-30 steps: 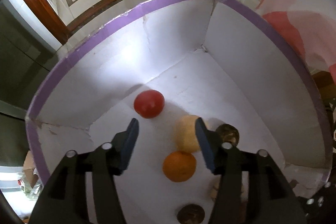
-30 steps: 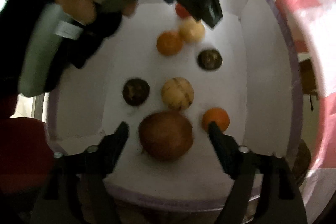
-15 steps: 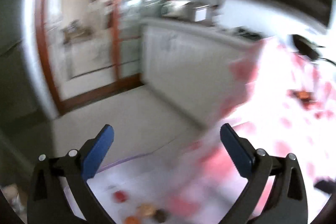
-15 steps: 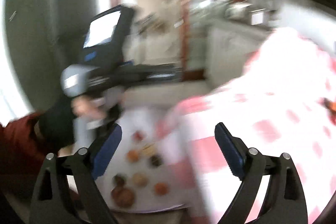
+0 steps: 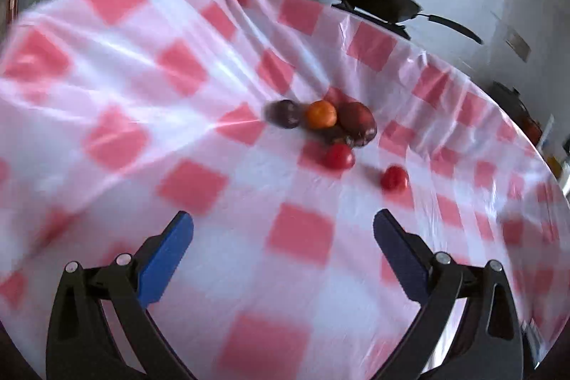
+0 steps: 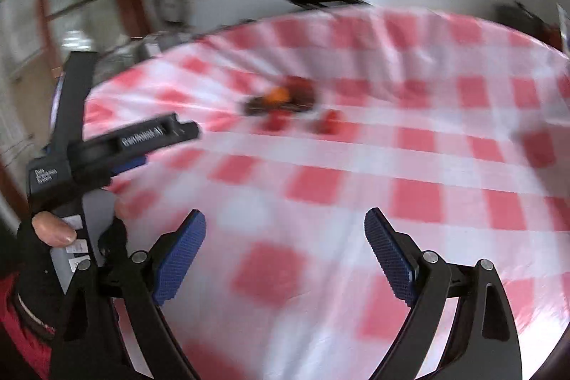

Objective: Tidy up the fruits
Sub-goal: 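Move both open tools back over the fruit pile on the table, then grasp a red tomato with the right tool while the left tool grasps another red tomato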

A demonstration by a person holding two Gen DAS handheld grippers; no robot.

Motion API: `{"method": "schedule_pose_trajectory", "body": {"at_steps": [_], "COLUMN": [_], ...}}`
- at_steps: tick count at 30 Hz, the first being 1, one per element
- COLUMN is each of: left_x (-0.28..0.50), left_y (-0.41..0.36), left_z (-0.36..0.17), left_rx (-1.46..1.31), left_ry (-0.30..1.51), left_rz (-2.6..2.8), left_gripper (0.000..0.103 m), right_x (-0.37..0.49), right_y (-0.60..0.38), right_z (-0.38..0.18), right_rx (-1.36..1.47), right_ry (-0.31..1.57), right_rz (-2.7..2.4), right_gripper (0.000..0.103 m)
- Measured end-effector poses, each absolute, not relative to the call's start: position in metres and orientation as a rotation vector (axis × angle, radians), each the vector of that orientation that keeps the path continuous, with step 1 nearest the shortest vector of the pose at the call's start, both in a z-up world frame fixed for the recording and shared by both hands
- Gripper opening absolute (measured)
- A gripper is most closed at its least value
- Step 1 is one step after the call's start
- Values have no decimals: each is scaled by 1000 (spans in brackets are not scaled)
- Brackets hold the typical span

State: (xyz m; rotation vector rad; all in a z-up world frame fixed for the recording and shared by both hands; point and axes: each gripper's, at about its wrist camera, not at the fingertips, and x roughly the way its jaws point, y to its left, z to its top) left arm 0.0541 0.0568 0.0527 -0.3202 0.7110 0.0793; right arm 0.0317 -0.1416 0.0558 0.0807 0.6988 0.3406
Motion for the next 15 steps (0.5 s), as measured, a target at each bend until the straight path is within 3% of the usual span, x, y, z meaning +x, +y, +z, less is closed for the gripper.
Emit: {"method": "schedule_pose_trajectory", "body": {"at_steps": [6,15], "left_x": [116,146], "left_y": [47,78], "left_z": [45,38], "left_rx": [-435,-591], "left_ry": [658,609], "left_rz": [110,12], "left_gripper": [101,101], "right_x": [83,150], "right_y": [-167,-138], "right_z": [26,33], "right_rx": [81,126], "right_ry": [780,792], "right_rz": [300,341], "right_gripper": [88,88]}}
